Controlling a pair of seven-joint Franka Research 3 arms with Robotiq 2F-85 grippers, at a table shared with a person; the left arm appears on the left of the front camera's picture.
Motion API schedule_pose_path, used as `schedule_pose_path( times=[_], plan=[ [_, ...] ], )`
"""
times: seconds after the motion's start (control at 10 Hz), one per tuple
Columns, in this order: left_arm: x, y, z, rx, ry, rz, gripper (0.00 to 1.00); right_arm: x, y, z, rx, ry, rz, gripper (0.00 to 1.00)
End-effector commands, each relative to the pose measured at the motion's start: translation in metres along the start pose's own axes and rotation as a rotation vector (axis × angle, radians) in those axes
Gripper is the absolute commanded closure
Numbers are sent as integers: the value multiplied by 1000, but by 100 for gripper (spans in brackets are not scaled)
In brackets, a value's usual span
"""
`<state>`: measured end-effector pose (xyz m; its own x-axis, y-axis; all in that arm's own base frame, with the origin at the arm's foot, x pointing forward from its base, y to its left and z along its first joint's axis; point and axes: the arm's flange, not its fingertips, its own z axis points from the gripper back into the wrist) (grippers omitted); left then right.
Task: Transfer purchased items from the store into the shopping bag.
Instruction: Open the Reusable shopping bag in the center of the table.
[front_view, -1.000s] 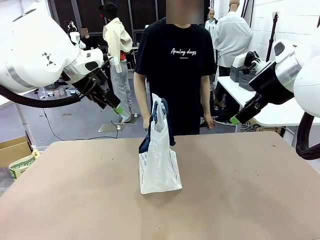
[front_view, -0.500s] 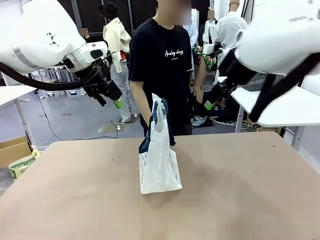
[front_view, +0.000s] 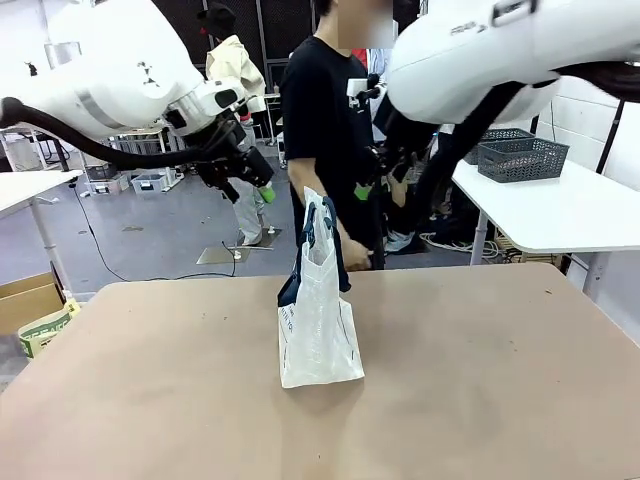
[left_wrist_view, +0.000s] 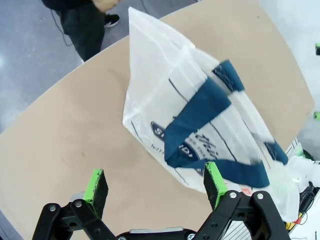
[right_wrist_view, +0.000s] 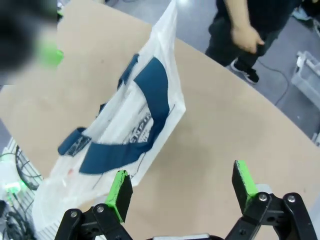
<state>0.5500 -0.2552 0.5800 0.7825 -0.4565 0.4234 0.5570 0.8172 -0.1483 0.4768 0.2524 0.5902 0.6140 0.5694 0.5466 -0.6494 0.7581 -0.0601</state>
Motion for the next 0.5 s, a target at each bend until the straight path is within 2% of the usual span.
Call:
schedule_pose_path(
  times=[0.0, 0.1, 0.3, 0.4],
  plan=[
    [14, 1, 0, -71, -13, -2, 0, -12, -3, 9, -5, -2, -8, 0],
    [0, 0, 0, 0, 0, 0, 0, -12, -3, 9, -5, -2, -8, 0],
    [11, 0, -9, -23, -3, 3, 0, 1, -1, 1, -6, -1, 0, 0],
    [18, 0, -19, -58, 37, 22, 0, 1, 7, -4, 48, 16, -45, 0]
  ],
)
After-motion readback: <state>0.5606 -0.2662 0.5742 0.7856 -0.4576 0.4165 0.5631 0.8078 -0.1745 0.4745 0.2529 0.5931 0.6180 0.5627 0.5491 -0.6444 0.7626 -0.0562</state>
